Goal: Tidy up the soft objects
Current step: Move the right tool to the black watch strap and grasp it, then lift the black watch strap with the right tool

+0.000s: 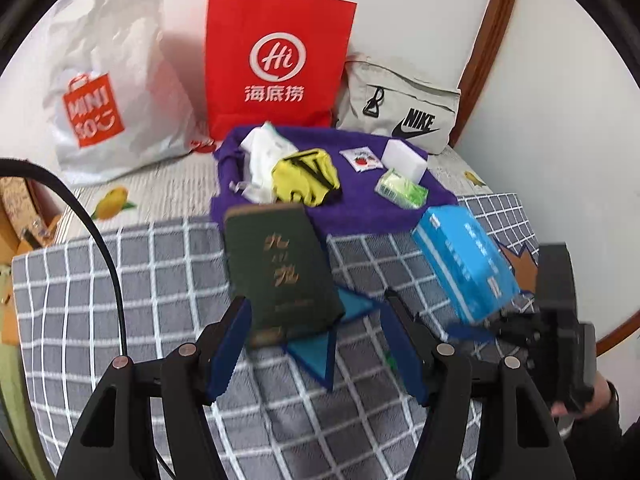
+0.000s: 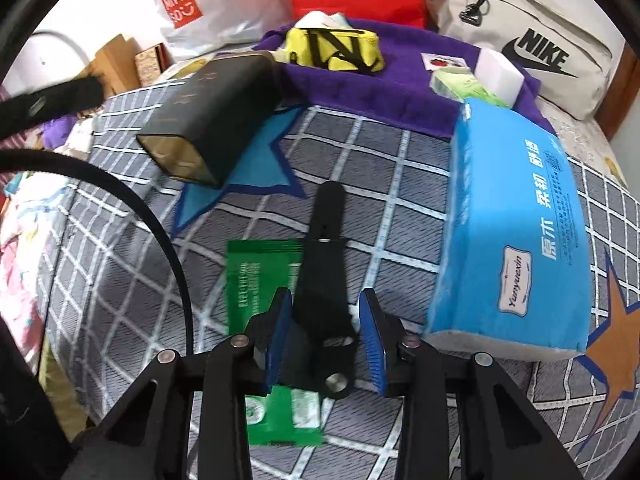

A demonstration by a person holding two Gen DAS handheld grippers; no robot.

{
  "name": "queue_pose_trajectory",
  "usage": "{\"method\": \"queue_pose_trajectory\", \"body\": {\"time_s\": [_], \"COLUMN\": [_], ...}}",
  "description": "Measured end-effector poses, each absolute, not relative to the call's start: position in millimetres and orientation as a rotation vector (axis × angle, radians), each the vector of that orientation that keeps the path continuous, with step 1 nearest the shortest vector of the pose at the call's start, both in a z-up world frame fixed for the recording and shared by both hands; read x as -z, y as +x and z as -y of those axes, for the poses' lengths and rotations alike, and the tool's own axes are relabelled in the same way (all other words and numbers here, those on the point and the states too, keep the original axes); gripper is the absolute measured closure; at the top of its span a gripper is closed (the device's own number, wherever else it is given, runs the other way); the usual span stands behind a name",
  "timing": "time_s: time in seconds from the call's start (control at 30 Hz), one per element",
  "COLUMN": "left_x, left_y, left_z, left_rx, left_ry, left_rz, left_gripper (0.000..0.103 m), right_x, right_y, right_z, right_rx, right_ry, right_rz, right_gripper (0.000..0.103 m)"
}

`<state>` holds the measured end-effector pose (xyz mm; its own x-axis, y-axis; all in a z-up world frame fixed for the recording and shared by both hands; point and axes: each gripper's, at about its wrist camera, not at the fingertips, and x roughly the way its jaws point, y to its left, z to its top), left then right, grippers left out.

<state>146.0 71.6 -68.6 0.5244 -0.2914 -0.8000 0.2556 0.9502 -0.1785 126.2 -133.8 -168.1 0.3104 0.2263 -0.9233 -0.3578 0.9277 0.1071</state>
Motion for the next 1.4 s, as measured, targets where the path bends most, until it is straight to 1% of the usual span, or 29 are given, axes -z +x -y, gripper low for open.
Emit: {"method": "queue_pose_trajectory", "body": {"time_s": [0.07, 0.13, 0.17, 0.37, 0.53, 0.83, 1.07, 1.17, 1.23, 1.33, 1.37, 1.4], "left_x": [70.7, 72.6, 73.7, 85.0, 95.6, 125.1, 133.8, 134.1, 135.5, 137.6, 138.4, 138.8], "left_y": [136.8, 129.9, 128.5, 119.4, 115.7, 113.6, 113.0, 111.6, 111.2, 110.9, 110.5, 110.5], "left_z": [-77.4, -83.3, -85.8, -106.3, -114.0, -84.5, -66.0, -67.6, -68.6, -67.5, -66.1, -65.3], "left_rx": [0.317, 0.308, 0.301, 0.254, 0.235, 0.296, 0.324, 0.320, 0.321, 0.316, 0.320, 0.321], "left_ry": [-0.045, -0.047, -0.052, -0.107, -0.129, -0.080, -0.043, -0.044, -0.047, -0.042, -0.039, -0.035], "left_rz": [-0.970, -0.972, -0.976, -0.997, -1.017, -1.102, -1.136, -1.142, -1.149, -1.157, -1.161, -1.162], "left_gripper": [0.038, 0.038, 0.038, 0.038, 0.038, 0.038, 0.038, 0.038, 0.038, 0.038, 0.038, 0.038], "right_x": [175.5, 175.9, 175.7, 166.8, 156.8, 163.3, 175.0, 175.8, 176.3, 176.0, 175.7, 175.0], "right_y": [127.8, 127.2, 127.1, 116.8, 100.1, 85.9, 86.6, 88.1, 88.2, 87.1, 86.5, 86.4], "right_z": [134.6, 137.2, 140.0, 162.3, 179.6, 209.2, 196.0, 195.1, 193.8, 188.2, 187.4, 188.7], "right_rx": [-0.392, -0.409, -0.429, -0.432, -0.415, -0.343, -0.325, -0.336, -0.334, -0.335, -0.332, -0.337], "right_ry": [-0.117, -0.093, -0.065, 0.041, 0.069, 0.075, 0.001, 0.016, 0.010, -0.025, -0.041, -0.035], "right_rz": [-1.199, -1.186, -1.191, -1.192, -1.182, -1.195, -1.200, -1.195, -1.188, -1.165, -1.158, -1.157], "right_gripper": [0.068, 0.071, 0.082, 0.082, 0.082, 0.081, 0.080, 0.075, 0.075, 0.076, 0.081, 0.082]}}
